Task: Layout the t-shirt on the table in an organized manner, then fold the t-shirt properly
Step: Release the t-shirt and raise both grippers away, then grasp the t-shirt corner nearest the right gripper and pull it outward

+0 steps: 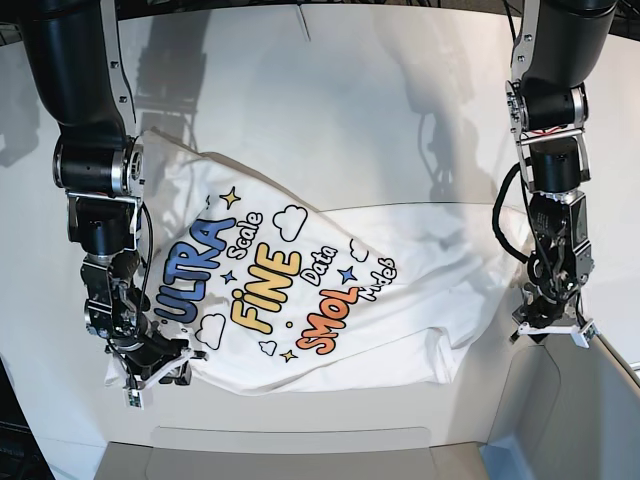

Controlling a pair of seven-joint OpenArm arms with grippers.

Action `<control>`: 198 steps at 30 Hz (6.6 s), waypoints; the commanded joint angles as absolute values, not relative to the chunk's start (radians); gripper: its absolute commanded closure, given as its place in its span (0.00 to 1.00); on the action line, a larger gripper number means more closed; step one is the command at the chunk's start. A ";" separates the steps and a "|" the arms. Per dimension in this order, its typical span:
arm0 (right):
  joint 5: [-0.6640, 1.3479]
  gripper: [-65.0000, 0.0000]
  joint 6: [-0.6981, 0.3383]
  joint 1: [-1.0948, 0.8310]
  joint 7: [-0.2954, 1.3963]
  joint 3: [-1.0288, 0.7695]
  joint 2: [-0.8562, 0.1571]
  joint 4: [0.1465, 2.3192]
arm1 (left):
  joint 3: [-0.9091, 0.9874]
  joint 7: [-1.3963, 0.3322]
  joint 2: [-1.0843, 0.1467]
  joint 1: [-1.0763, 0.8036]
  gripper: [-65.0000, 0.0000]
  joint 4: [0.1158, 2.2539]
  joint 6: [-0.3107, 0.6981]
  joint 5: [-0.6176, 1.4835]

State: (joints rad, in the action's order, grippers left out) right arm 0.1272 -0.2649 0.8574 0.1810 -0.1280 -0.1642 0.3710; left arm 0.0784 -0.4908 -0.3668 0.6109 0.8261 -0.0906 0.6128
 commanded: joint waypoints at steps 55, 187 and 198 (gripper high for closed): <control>1.113 0.70 -0.065 -0.443 0.937 -0.816 -0.091 1.885 | 0.283 -0.763 -0.479 -0.306 0.59 1.883 0.091 0.613; 0.127 0.64 -0.490 0.064 1.222 -0.526 -0.059 1.774 | 0.427 -0.840 -0.394 -0.398 0.59 1.883 0.093 0.611; 0.131 0.64 -0.493 0.036 1.222 -0.651 -0.061 1.856 | 0.427 -0.840 -0.394 -0.398 0.59 1.883 0.093 0.611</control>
